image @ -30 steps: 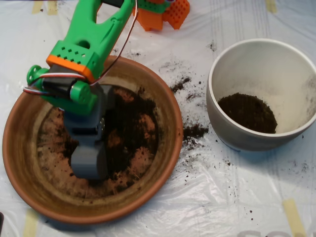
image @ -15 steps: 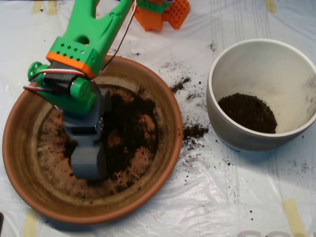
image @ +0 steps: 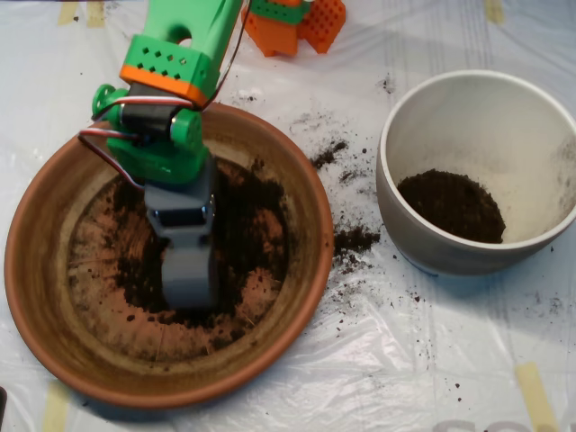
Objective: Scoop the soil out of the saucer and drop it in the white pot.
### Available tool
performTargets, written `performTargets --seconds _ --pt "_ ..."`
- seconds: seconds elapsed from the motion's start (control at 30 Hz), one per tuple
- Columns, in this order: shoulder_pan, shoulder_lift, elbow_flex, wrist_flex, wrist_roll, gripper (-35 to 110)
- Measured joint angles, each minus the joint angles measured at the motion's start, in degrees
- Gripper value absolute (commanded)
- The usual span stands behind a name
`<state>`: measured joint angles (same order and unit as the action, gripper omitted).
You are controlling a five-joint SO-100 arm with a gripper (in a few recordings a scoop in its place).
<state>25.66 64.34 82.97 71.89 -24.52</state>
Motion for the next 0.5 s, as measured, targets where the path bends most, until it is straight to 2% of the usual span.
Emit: performTargets --seconds 0.2,0.3,0.5 --pt "0.18 1.14 0.26 -1.05 -1.58 25" --pt "0.62 2.55 0.97 -1.05 -2.11 8" --pt "1.23 4.75 4.13 -3.34 -2.37 4"
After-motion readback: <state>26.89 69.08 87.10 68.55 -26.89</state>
